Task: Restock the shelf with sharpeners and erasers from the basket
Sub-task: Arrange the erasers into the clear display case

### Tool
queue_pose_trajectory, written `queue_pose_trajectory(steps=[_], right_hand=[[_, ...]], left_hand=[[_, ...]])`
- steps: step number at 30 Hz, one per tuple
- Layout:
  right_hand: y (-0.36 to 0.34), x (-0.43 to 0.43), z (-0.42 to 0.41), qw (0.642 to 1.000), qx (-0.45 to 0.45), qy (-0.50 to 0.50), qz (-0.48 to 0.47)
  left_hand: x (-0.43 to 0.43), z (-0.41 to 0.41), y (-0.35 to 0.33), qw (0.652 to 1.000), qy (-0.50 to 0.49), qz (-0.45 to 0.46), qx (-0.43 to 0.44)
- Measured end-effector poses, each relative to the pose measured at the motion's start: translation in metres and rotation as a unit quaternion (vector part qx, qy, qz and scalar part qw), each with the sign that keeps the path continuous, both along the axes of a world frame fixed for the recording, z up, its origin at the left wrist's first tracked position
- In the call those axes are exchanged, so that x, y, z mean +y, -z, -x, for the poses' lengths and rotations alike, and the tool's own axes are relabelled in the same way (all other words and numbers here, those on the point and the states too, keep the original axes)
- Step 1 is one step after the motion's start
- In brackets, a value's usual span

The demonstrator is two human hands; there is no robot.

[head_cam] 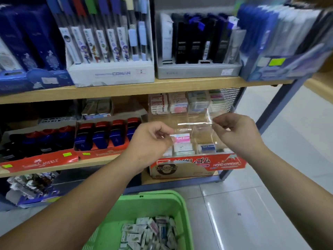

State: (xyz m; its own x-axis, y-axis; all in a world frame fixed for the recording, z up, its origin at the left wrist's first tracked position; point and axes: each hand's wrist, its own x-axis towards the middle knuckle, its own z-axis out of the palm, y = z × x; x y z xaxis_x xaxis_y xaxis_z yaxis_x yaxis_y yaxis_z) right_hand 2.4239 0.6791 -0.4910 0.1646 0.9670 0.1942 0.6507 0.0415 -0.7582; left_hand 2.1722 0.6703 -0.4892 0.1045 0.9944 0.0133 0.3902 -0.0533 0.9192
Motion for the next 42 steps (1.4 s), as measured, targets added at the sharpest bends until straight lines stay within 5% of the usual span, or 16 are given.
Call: queue_pose_trajectory(steps=[12,14,17,19,20,23,25,29,36,39,42], right_hand=[[0.019,-0.005,-0.040,0.984,0.116,0.116,-0.064],[0.024,-0.005,-0.040,0.983,0.146,0.103,-0.052],[0.026,-0.004,-0.039,0.980,0.175,0.089,-0.040],[0.025,-0.004,-0.038,0.981,0.172,0.086,-0.035],[0.024,-0.004,-0.037,0.982,0.165,0.085,-0.034],[0.021,-0.006,-0.036,0.992,0.113,0.058,-0.012],[0.018,-0.009,-0.035,0.999,0.008,0.024,0.035],[0.009,-0.016,-0.025,0.988,-0.140,-0.043,0.047],[-0.003,-0.064,0.028,0.967,-0.133,-0.216,-0.006],[0.010,-0.093,0.061,0.926,-0.203,-0.307,0.087],[0.044,-0.121,0.080,0.841,-0.320,-0.396,0.184]], left_hand=[[0.051,-0.103,0.021,0.970,0.075,-0.052,0.227],[0.048,-0.104,0.024,0.940,0.090,-0.093,0.314],[0.045,-0.106,0.029,0.837,0.125,-0.209,0.490],[0.043,-0.107,0.030,0.813,0.131,-0.225,0.520],[0.043,-0.106,0.031,0.816,0.144,-0.221,0.514],[0.040,-0.094,0.022,0.923,0.140,-0.133,0.333],[0.037,-0.083,0.016,0.961,0.102,-0.104,0.234],[0.018,-0.054,0.002,0.974,0.045,-0.112,0.192],[-0.058,0.005,0.014,0.991,-0.002,-0.077,0.114],[-0.088,0.032,0.048,0.994,0.013,0.008,0.109],[-0.115,0.063,0.098,0.985,0.053,0.092,0.136]])
